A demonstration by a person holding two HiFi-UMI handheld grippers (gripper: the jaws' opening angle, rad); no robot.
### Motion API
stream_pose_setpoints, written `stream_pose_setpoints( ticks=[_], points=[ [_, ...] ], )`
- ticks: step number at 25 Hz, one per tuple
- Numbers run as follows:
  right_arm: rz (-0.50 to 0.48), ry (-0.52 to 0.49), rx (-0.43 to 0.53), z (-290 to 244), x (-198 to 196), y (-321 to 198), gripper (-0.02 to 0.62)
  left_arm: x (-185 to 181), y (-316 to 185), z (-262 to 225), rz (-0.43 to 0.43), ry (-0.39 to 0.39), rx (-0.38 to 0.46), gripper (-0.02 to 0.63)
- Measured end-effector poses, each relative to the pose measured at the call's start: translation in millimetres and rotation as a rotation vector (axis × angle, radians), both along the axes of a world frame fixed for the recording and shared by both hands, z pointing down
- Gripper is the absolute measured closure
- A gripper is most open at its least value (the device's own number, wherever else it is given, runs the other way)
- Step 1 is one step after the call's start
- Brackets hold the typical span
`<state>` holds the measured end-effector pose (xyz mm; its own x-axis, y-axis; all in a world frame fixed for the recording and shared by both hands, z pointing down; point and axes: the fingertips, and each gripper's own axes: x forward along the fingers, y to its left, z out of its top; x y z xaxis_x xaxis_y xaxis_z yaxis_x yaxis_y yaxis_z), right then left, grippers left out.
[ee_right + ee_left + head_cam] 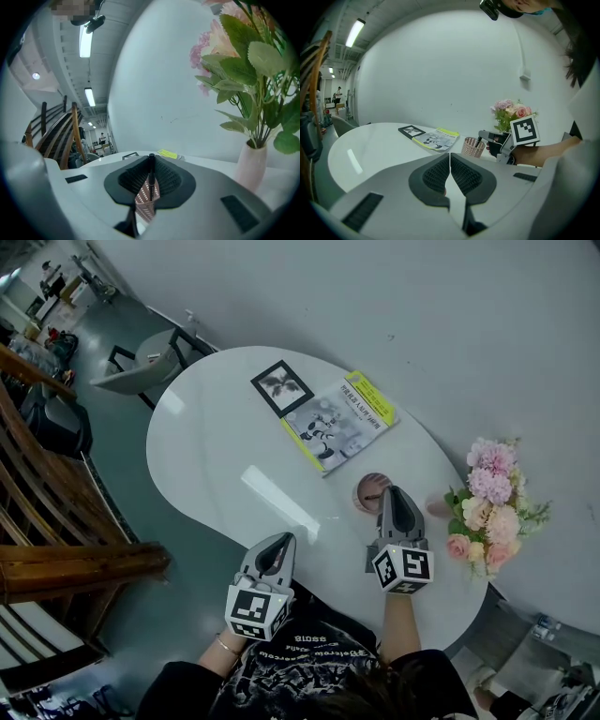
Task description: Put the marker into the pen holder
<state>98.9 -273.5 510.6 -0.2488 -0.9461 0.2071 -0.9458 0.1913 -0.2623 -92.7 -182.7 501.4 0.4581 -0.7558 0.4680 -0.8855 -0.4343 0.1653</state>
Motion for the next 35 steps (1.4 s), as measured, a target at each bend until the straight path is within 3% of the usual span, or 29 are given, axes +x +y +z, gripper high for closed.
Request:
stream_pose_setpoints(
  ticks=[20,26,35],
  points=[
    [0.008,-0.049,-0.059,16,7,2,0.528,0,6,1,-0.018,0.005,-0.006,0.580],
    [-0.001,-0.058,-0.075,19,6,3,0.498,0,8,1,-0.015,0.000,-0.003,0.580],
    [-0.011,-0.019,-0.109,21,7,5,0.397,0,10,-1,-0.010,0.006,0.008,0.580]
  ],
)
